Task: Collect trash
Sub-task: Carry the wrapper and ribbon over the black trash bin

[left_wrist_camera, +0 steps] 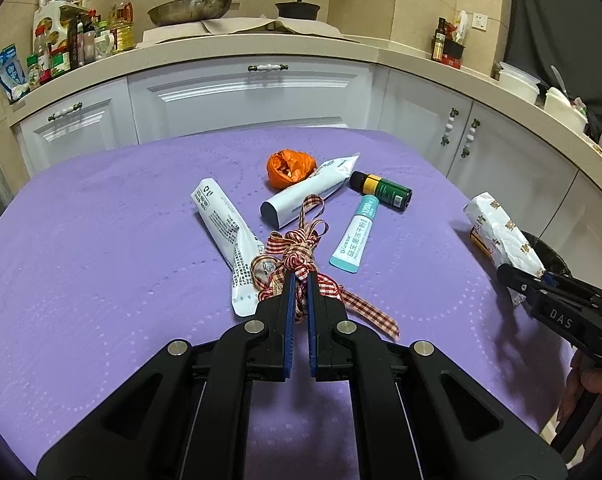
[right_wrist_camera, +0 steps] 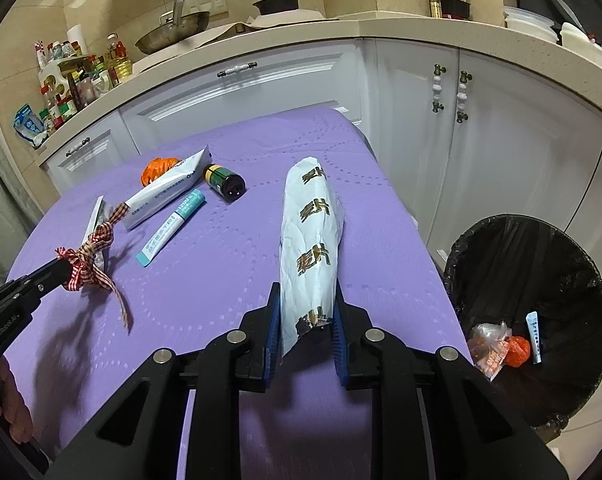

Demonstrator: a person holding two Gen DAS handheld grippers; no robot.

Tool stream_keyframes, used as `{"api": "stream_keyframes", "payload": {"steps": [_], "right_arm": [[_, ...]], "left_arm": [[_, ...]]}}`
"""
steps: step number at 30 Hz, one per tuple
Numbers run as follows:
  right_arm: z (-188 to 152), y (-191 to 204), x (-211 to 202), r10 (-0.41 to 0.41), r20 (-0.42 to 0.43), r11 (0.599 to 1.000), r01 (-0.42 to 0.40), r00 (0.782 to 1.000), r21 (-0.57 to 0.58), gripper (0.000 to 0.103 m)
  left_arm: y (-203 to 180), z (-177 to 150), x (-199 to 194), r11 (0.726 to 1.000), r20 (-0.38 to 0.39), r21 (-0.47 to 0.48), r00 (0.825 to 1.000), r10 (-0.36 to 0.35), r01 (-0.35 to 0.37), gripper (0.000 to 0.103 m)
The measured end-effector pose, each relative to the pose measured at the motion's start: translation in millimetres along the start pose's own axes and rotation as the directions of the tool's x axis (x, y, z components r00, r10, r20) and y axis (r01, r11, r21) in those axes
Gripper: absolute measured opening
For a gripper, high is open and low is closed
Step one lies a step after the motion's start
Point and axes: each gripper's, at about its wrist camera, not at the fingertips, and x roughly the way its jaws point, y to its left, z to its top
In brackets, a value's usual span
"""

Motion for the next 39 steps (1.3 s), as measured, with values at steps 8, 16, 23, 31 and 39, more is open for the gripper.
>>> {"api": "stream_keyframes", "payload": {"steps": [8, 16, 23, 31, 39], "right_arm": [[-4, -6, -17, -0.02, 0.03, 1.0, 0.02, 0.999, 0.005, 0.023], [-10, -19, -38, -0.044, 0.068, 0.999, 0.043, 0.997, 0.023, 0.023], [-15, -35, -58, -0.107, 0.102, 0.994, 0.103, 0.989, 0.045, 0.023], [-21, -62, -77, -0.201, 0.127, 0.978, 0.191, 0.971, 0.088, 0.023], [-26, -95, -94, -0.292, 0.142, 0.952, 0.272, 0.946, 0.142, 0.023]], "left_arm": [[-8, 2, -13, 1.0, 0.028, 0.009, 1.0, -0.012, 0.012, 0.005], [-22, 3, -23, 1.0, 0.049, 0.023, 0.999, -0.02, 0.019, 0.005], [-43, 8, -35, 0.997, 0.087, 0.054, 0.995, -0.054, 0.05, 0.005], [-82, 15, -36, 0.987, 0.109, 0.106, 0.985, -0.134, 0.122, 0.005], [-131, 21, -27, 0.964, 0.106, 0.17, 0.968, -0.227, 0.207, 0.005]]}}
